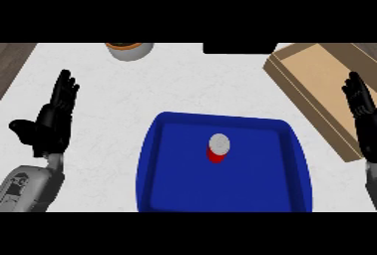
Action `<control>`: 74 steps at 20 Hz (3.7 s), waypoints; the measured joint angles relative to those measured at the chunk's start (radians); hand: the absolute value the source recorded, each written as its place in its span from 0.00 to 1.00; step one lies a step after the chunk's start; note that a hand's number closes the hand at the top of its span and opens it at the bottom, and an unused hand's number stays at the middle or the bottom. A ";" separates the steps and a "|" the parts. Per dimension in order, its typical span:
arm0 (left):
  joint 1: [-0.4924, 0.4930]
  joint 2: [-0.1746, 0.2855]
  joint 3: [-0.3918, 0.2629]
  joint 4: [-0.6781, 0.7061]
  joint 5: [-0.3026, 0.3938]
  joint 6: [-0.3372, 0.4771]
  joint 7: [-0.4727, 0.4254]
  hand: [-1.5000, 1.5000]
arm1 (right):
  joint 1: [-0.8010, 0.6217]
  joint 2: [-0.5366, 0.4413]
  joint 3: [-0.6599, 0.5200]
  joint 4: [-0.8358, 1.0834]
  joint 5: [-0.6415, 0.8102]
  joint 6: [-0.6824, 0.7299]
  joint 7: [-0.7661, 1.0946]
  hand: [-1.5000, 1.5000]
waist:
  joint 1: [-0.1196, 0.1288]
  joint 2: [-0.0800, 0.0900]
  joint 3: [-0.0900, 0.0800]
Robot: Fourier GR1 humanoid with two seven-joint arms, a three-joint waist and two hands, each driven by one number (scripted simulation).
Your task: Pick the can from the tray and place it in the cardboard box
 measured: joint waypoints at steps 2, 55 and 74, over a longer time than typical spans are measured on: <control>0.012 0.009 0.018 0.001 0.014 -0.028 0.013 0.50 | 0.004 0.046 0.016 -0.042 0.023 -0.055 0.044 0.00 | -0.004 -0.004 -0.002; 0.208 0.072 0.087 -0.216 0.205 -0.214 0.264 0.50 | -0.136 0.524 0.445 -0.370 0.990 0.323 1.405 0.00 | 0.000 -0.009 -0.006; 0.208 0.061 0.124 -0.220 0.189 -0.246 0.288 0.50 | -0.272 0.524 0.456 -0.179 0.955 0.309 1.403 0.00 | -0.001 -0.008 -0.005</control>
